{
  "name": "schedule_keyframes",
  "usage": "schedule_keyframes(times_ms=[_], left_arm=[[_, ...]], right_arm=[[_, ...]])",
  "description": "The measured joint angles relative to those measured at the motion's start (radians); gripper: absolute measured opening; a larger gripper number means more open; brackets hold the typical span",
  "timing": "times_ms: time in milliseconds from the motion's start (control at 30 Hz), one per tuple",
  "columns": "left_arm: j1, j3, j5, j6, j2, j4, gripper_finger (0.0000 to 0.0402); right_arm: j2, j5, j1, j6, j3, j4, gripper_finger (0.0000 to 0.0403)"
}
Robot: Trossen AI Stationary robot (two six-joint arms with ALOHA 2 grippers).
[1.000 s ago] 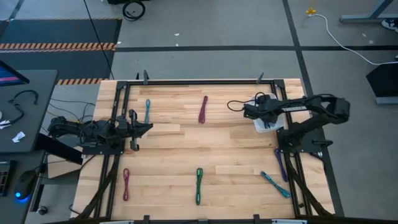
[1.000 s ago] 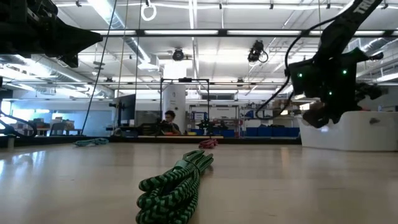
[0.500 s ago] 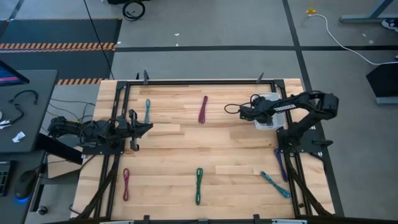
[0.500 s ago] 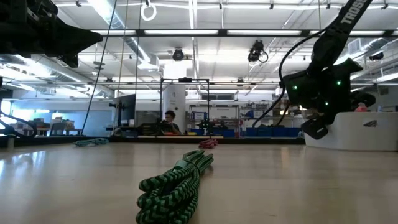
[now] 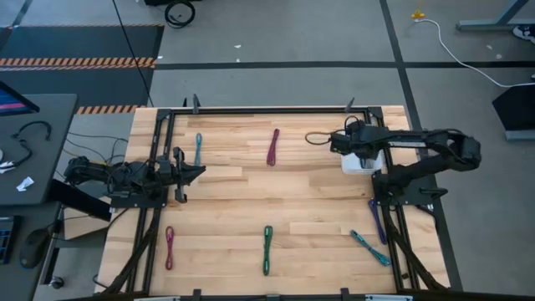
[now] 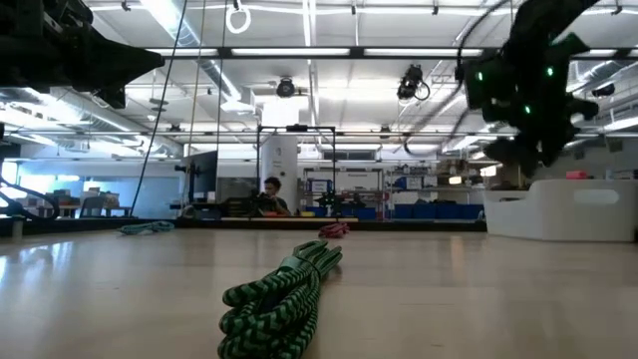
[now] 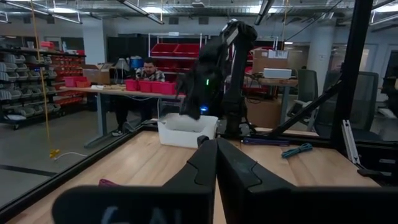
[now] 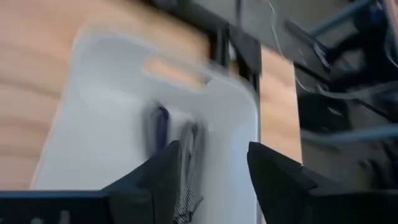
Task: Pick and place USB-C Cables
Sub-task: Put the bottom pink charger cable into the white bin
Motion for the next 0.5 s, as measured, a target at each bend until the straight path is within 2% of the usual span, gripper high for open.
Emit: schedule_keyframes(times_ms=[133, 233, 367, 500], left_arm=[[0.0, 0.0, 0.0, 0.0, 0.0, 0.001, 0.001], [0.0, 0.0, 0.0, 0.0, 0.0, 0.002, 0.0014], [0.0, 0.0, 0.0, -0.003, 0.0, 0.002, 0.0019], [0.0, 0.0, 0.0, -0.004, 0.0, 0.003, 0.0014]], right_arm=[[-0.056, 0.001, 0.033, -0.1, 0.079, 0.017, 0.0195], [-0.085, -0.001, 0.072, -0.193, 0.099, 0.092, 0.0192], [-0.105, -0.032, 0.154, -0.323, 0.091, 0.299, 0.019], [-0.093, -0.121, 0.253, -0.457, 0.021, 0.652, 0.019]])
